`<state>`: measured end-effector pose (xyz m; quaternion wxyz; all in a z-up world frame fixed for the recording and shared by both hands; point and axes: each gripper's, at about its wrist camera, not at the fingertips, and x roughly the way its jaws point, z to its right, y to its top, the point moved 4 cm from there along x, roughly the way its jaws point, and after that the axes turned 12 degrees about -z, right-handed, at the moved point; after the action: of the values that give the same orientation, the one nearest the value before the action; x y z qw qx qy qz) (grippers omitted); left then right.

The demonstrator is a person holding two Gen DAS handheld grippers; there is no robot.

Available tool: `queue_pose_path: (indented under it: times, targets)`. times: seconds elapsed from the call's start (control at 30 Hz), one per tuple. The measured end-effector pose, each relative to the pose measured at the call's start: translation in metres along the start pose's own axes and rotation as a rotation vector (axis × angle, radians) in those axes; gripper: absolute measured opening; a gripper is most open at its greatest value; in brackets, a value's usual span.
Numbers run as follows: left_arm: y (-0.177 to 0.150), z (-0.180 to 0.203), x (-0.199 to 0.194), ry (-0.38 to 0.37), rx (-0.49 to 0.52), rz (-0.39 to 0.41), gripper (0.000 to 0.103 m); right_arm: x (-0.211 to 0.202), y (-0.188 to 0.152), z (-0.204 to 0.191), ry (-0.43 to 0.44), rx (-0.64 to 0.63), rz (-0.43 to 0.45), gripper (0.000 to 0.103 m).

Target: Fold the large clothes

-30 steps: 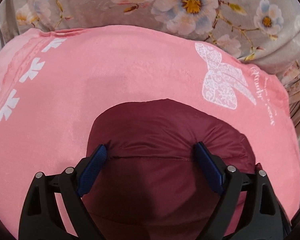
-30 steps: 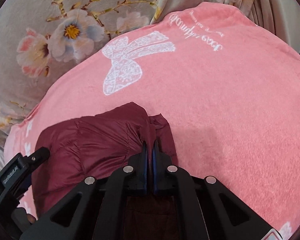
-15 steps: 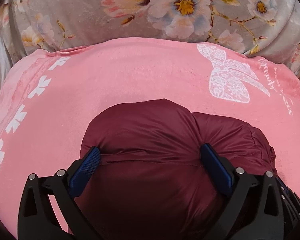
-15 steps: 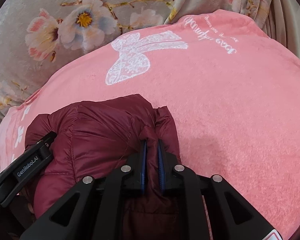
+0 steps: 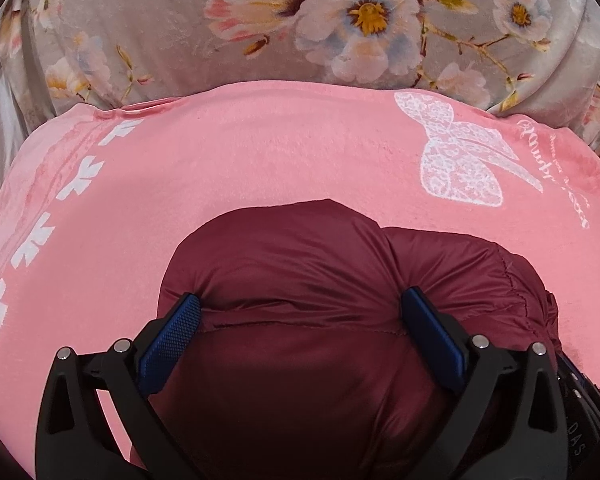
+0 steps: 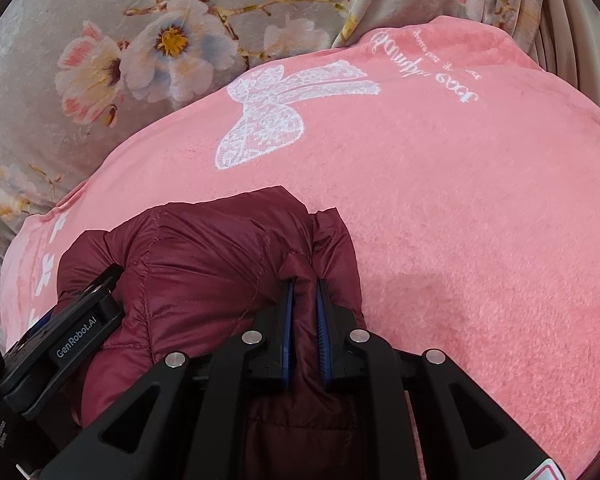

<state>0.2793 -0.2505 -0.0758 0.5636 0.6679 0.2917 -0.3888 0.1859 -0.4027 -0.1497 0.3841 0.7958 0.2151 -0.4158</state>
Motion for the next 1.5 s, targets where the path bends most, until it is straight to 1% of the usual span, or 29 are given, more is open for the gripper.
queue_pose_path:
  times: [0.4, 0.53, 0.57, 0.63, 0.7, 0.73, 0.77, 0.8, 0.87, 0.9, 1.0, 1.07, 1.1, 1.23, 1.3, 1.37, 1.5]
  targets:
    - [0.001, 0.002, 0.004, 0.016, 0.006, 0.0, 0.098, 0.001, 0.0, 0.002, 0.021, 0.01, 0.0, 0.013]
    - [0.003, 0.002, 0.005, 0.011, 0.006, -0.003, 0.098, 0.002, 0.001, 0.003, 0.043, 0.019, 0.001, 0.013]
    - [0.002, 0.002, 0.004, 0.009, 0.005, -0.006, 0.098, 0.002, 0.002, 0.005, 0.06, 0.025, 0.001, 0.013]
    - [0.001, -0.001, 0.001, -0.014, 0.011, -0.018, 0.098, 0.002, 0.002, 0.011, 0.119, 0.049, 0.0, 0.014]
    - [-0.005, -0.007, -0.008, -0.041, 0.025, -0.046, 0.098, -0.002, 0.002, 0.025, 0.233, 0.107, -0.003, 0.014]
    - [-0.01, -0.012, -0.016, -0.065, 0.029, -0.061, 0.098, -0.007, 0.001, 0.03, 0.248, 0.118, -0.001, 0.014]
    - [-0.015, -0.016, -0.023, -0.078, 0.029, -0.067, 0.098, -0.019, -0.002, 0.034, 0.218, 0.102, 0.02, 0.016]
    - [-0.019, -0.019, -0.029, -0.086, 0.032, -0.072, 0.098, -0.035, -0.007, 0.035, 0.169, 0.057, 0.055, 0.016]
    - [-0.032, -0.024, -0.043, -0.115, 0.044, -0.084, 0.098, -0.06, -0.018, 0.037, 0.109, -0.004, 0.086, 0.016]
    - [-0.039, -0.026, -0.05, -0.12, 0.045, -0.088, 0.098, -0.074, -0.026, 0.035, 0.104, -0.043, 0.084, 0.016]
    - [-0.063, -0.029, -0.063, -0.139, 0.059, -0.124, 0.098, -0.094, -0.046, 0.03, 0.098, -0.121, 0.049, 0.016]
    - [-0.079, -0.029, -0.068, -0.16, 0.067, -0.144, 0.098, -0.098, -0.057, 0.026, 0.093, -0.156, 0.022, 0.016]
    - [-0.084, -0.029, -0.069, -0.158, 0.071, -0.148, 0.098, -0.098, -0.062, 0.025, 0.091, -0.167, 0.008, 0.016]
    - [-0.103, -0.031, -0.068, -0.12, 0.081, -0.139, 0.098, -0.09, -0.088, 0.025, 0.1, -0.173, -0.039, 0.016]
    - [-0.107, -0.033, -0.065, -0.125, 0.074, -0.133, 0.098, -0.081, -0.099, 0.027, 0.089, -0.168, -0.055, 0.016]
    - [-0.11, -0.034, -0.062, -0.13, 0.076, -0.128, 0.098, -0.075, -0.106, 0.028, 0.089, -0.166, -0.059, 0.016]
    - [-0.114, -0.032, -0.059, -0.121, 0.086, -0.106, 0.098, -0.07, -0.112, 0.031, 0.102, -0.163, -0.037, 0.016]
